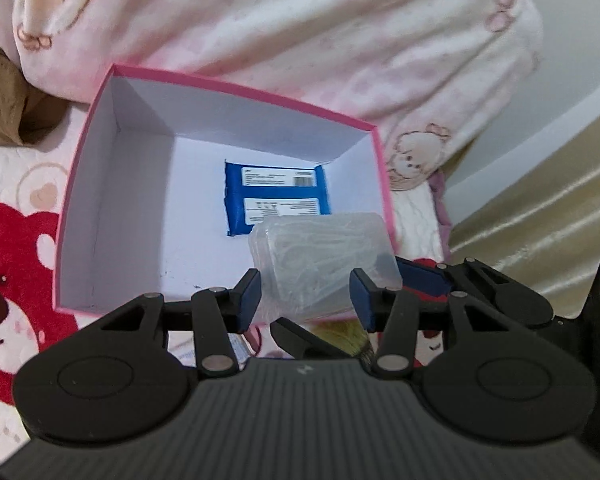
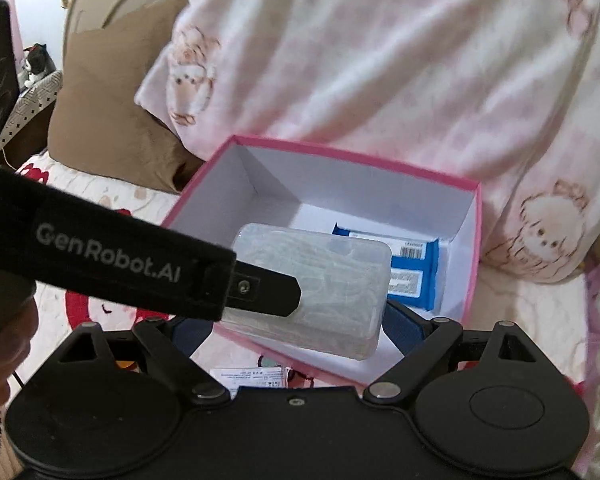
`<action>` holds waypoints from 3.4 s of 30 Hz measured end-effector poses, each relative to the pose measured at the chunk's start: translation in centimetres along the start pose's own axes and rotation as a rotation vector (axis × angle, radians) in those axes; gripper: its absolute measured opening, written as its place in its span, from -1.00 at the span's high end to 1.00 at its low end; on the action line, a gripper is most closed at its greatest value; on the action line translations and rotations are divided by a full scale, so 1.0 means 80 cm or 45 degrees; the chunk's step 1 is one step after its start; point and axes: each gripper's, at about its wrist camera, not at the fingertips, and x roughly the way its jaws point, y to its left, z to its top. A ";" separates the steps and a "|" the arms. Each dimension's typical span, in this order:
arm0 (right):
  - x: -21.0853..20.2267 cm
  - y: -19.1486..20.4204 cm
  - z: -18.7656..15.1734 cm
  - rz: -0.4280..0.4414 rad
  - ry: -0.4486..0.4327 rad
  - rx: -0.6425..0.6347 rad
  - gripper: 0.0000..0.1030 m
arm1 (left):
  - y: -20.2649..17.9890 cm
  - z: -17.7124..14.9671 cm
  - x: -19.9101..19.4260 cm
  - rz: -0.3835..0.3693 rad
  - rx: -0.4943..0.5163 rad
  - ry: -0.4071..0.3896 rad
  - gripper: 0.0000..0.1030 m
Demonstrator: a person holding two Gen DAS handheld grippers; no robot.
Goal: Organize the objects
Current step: 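Lift the clear plastic box with the left gripper over the pink box, then lower the clear box beside the wipes pack and open the left gripper, then reach the left gripper to the orange makeup sponge and close on it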
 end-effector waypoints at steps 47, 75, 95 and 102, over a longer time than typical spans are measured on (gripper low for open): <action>0.027 -0.055 -0.022 -0.165 0.027 -0.147 0.15 | 0.049 0.002 0.179 0.024 -0.363 0.136 0.44; -0.139 0.010 -0.073 -0.088 -0.208 0.048 -0.26 | -0.032 -0.053 -0.105 0.309 0.461 0.042 -0.32; -0.163 0.131 -0.167 0.020 -0.163 -0.068 -0.67 | 0.014 -0.159 -0.182 0.355 0.542 -0.078 -0.58; -0.118 0.153 -0.175 0.096 -0.215 -0.117 -0.67 | 0.065 -0.170 -0.155 0.365 0.492 -0.094 -0.58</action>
